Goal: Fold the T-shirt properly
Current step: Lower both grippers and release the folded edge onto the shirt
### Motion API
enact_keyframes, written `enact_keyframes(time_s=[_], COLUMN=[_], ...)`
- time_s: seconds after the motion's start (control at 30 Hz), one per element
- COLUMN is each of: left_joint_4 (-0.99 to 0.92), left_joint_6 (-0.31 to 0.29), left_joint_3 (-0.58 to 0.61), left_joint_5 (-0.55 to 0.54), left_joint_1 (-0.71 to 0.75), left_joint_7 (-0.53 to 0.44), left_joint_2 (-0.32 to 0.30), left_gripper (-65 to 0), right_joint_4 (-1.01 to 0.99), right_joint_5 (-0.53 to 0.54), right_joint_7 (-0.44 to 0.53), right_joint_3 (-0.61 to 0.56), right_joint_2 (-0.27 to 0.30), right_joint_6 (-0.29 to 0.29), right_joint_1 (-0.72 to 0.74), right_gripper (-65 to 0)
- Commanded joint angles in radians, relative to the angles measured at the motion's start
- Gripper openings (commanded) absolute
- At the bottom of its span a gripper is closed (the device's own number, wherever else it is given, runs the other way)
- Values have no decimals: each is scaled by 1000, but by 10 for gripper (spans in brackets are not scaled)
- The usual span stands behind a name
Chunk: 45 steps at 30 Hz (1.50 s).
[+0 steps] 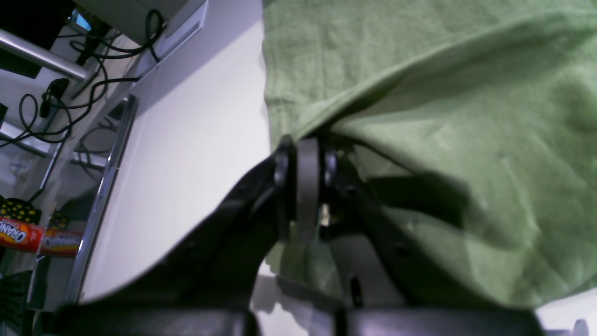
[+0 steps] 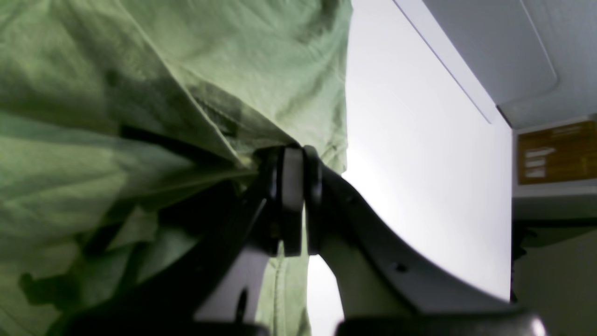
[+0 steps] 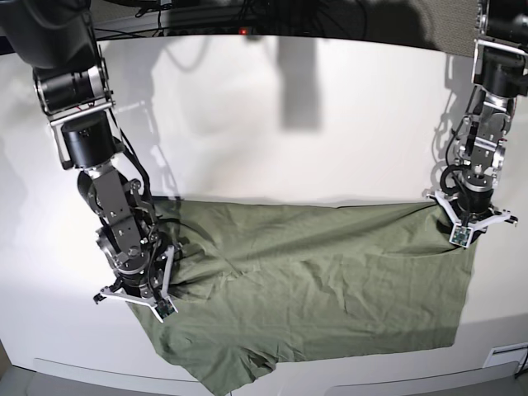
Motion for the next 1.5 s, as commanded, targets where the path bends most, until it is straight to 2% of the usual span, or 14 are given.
enact_keyframes(time_s=[0.0, 0.1, 0.27, 0.33, 0.43, 0.5, 0.77, 0.9, 1.17, 1.2, 1.27, 1.33, 1.37, 1.47], left_joint_4=[14, 14, 14, 14, 14, 14, 3, -12, -13, -13, -13, -13, -13, -13], left_joint_6=[17, 65, 68, 68, 67, 66, -24, -23, -24, -24, -24, -24, -24, -24], left_joint_3=[-8, -8, -8, -8, -8, -8, -8, -8, -8, -8, -8, -8, -8, -8], left_joint_5=[0, 0, 0, 0, 0, 0, -1, -1, 0, 0, 0, -1, -1, 0], left_joint_1=[-24, -25, -25, -25, -26, -29, -98, -129, -102, -102, -102, -102, -102, -102], left_joint_7=[-21, -15, -23, -44, -87, -103, -105, -97, -79, -79, -79, -79, -79, -79], left_joint_2=[-17, -18, -17, -17, -17, -17, -17, -17, -17, -17, -17, -17, -17, -17], left_gripper=[-650, -650, -650, -650, -650, -650, -650, -650, -650, -650, -650, -650, -650, -650], right_joint_4=[13, 13, 13, 13, 13, 13, 13, 13, 13, 13, 13, 13, 13, 13], right_joint_5=[-6, -6, -5, 4, 25, 24, 24, 24, 22, 16, -35, -102, -121, -130], right_joint_7=[2, -30, -28, -16, 14, 29, 39, 39, 59, 77, 124, 145, 145, 145], right_joint_3=[7, 7, 7, 7, 7, 7, 7, 7, 7, 7, 7, 7, 7, 7], right_joint_2=[13, 16, 25, 24, 22, 19, -6, -14, -10, -8, -4, -3, -3, -3], right_joint_6=[-36, -118, -120, -108, -29, 1, 6, 5, 6, 6, 4, -4, -13, -48], right_joint_1=[38, 38, 38, 38, 38, 39, 39, 38, 39, 39, 39, 41, 42, 42], right_gripper=[-650, -650, -650, -650, -650, -650, -650, -650, -650, -613, -409, -272, -241, -232])
